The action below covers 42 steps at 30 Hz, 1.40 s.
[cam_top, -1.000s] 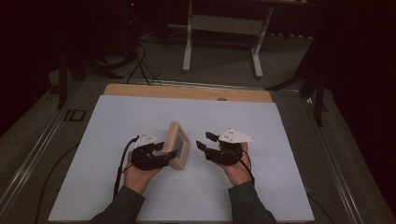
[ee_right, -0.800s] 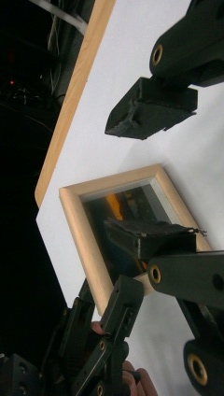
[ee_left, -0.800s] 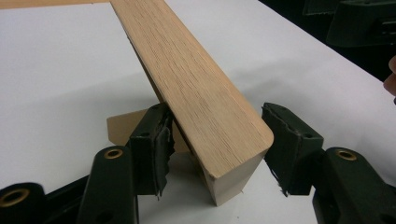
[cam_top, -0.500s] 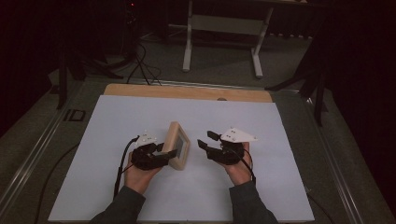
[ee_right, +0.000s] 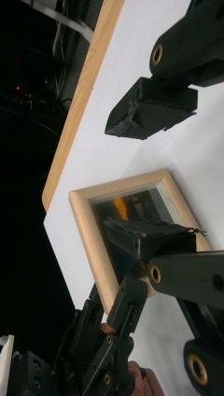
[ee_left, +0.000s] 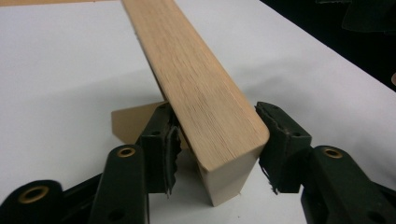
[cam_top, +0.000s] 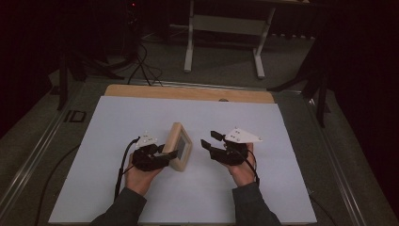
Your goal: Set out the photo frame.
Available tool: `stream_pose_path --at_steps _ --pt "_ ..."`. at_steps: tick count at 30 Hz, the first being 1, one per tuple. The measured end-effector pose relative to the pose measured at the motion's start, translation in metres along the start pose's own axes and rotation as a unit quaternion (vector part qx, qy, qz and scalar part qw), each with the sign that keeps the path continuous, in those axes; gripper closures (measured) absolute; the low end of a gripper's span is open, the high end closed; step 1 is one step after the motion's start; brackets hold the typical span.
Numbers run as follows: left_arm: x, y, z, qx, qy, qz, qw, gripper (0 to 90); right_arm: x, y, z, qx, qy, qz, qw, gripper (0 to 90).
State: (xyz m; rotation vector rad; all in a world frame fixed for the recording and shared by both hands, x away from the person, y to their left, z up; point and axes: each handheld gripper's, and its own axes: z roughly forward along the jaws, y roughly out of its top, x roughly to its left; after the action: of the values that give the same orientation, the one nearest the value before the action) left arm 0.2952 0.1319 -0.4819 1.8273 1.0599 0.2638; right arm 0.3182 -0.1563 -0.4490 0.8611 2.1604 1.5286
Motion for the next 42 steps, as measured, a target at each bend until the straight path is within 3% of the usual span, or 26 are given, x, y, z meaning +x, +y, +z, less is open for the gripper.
stream_pose_path --at_steps 18,34,42 --pt "0.001 0.000 0.001 0.001 -0.015 -0.003 0.9999 59.2 -0.001 0.001 -0.002 -0.004 -0.002 0.000 1.0000 46.8" --pt "-0.010 -0.001 0.002 -0.001 -0.013 0.038 0.9992 60.8 -0.003 0.003 -0.005 -0.007 -0.022 0.001 0.9997 53.8" --pt "-0.021 -0.002 0.004 -0.002 -0.004 0.073 0.9973 61.0 -0.003 0.003 -0.007 -0.013 -0.023 0.000 0.9996 65.7"
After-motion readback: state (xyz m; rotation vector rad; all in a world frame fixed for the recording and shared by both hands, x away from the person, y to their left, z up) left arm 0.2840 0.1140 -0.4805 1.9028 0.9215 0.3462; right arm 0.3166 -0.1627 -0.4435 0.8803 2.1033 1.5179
